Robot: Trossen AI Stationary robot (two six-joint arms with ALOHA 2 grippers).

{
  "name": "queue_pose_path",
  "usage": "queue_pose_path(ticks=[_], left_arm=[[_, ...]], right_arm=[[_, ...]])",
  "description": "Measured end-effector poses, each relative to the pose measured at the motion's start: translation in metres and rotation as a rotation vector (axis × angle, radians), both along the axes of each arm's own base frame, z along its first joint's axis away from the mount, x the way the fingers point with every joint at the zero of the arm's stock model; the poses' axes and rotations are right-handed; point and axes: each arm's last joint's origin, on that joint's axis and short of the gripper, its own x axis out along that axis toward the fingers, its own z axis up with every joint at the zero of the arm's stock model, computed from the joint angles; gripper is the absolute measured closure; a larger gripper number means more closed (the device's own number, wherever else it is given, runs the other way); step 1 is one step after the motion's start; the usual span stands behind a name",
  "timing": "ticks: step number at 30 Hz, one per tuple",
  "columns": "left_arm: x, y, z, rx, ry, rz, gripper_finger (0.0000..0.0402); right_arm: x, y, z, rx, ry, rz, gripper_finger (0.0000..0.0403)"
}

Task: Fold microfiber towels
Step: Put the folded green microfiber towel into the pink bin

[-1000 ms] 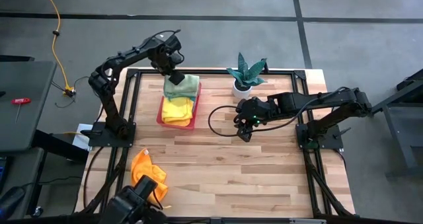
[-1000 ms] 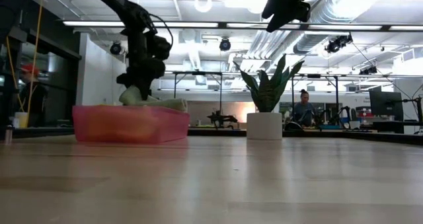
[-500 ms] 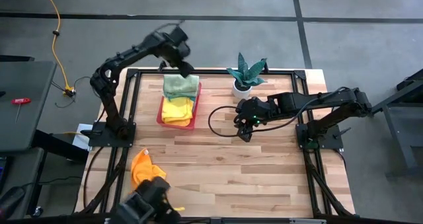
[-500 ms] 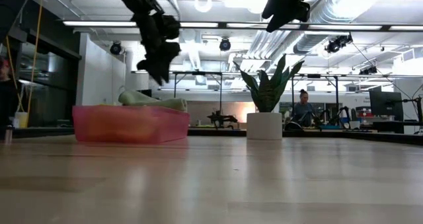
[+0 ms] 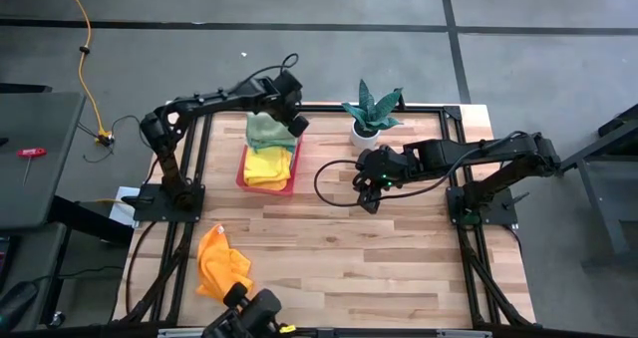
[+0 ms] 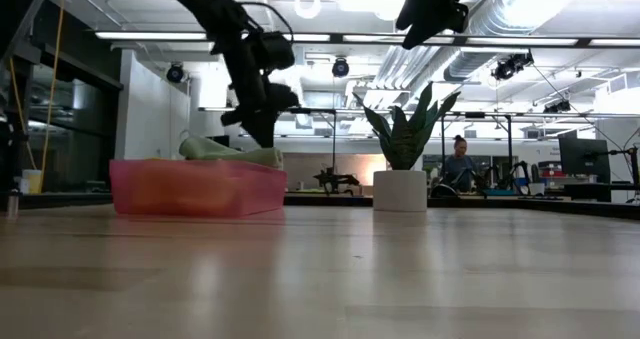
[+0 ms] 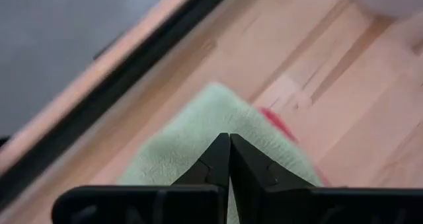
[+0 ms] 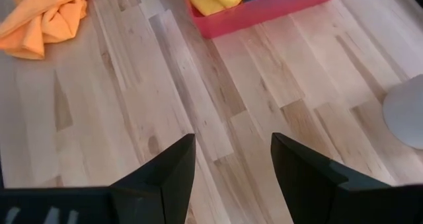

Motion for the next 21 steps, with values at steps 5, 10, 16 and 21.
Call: queue_pose_path(ticks=[5,10,16,21], left_arm=[[0.001,-0.01,-0.023,-0.032,-0.018,0.028,0.0401],[0.009,-0.027,-0.034,-0.062,0.004,-0.02,0.0401],[0.017,-0.043,-0.046,-0.057,0.001,-0.074,0.0402],[0.014,-0.039,-0.046,-0.061,-0.001,-0.048,0.0402]], right_arm=[[0.0,-0.001,0.0,-0.014,-0.001,-0.011,0.0213],[0.0,-0.001,0.0,-0.015,-0.001,-0.011,0.0213],[0.0,-0.001,0.0,-0.025,0.001,0.0,0.0213],[0.0,-0.001,0.0,-0.026,0.001,0.002,0.0213]])
